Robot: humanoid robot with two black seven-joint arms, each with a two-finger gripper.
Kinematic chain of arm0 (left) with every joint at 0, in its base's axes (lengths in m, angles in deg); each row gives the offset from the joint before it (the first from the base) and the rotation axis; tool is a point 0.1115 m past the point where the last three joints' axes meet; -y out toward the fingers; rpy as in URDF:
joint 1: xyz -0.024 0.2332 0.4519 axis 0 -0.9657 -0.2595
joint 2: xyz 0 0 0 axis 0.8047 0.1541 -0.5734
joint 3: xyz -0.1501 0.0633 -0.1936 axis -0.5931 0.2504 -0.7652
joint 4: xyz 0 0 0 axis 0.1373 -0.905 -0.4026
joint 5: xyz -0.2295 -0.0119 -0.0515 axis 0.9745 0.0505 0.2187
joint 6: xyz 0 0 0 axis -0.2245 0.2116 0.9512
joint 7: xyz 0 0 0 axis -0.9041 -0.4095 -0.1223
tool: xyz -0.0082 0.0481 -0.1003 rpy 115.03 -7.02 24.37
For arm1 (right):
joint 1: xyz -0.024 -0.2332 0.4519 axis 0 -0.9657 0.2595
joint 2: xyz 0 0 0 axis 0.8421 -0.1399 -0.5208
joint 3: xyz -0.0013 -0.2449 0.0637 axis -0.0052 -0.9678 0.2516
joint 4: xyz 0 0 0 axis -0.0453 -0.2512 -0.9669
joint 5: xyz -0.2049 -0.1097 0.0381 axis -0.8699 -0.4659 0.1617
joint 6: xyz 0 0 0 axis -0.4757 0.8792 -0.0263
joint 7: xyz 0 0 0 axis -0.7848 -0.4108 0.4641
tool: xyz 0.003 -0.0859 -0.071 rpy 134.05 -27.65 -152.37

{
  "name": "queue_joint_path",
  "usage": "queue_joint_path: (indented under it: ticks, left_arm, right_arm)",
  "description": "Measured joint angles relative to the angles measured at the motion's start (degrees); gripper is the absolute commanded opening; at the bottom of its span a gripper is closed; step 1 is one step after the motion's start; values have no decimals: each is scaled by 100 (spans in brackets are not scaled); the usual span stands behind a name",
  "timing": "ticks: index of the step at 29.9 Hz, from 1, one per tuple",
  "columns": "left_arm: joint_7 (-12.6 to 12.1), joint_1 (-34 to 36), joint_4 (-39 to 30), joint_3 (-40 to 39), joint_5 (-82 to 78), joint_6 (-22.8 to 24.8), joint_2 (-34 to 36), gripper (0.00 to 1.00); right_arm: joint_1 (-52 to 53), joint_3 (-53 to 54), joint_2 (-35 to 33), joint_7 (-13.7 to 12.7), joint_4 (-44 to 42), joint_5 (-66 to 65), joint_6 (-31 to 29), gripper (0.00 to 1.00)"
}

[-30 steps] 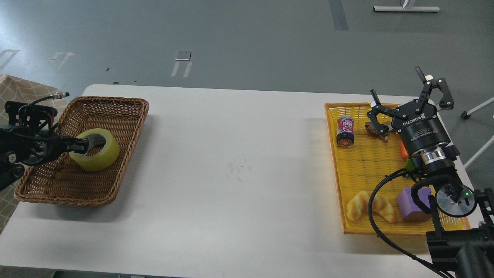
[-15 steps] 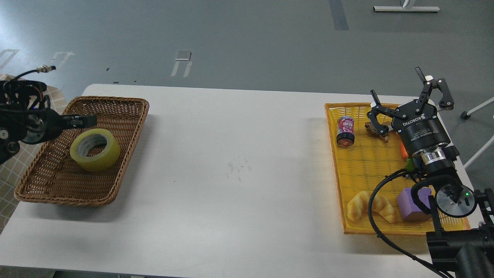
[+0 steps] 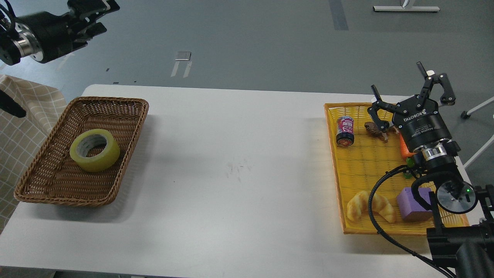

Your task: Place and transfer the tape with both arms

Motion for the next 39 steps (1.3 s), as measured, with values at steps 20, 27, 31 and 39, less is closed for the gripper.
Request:
queue_joint_path:
  ticks: [20,27,31,39]
  left_arm:
    - [178,-379,-16,-1221,2960,740,-1220,98]
    - [181,-1090,-17,-2190,3046,742,-1906,98]
    - [168,-1323,-16,-2469,3045,742,-2290,98]
    - [165,-1530,-12,-2526,3045,742,-2970,98]
  right_arm:
    - [910,-15,-158,-60,-63,-45,0,100]
    - [1258,-261,-449,-64,-293,-64,0,100]
    - [1408,-459,-538,-64,-370,-64,0,100]
    - [1987,-920,-594,-64,-1033,-64,0,100]
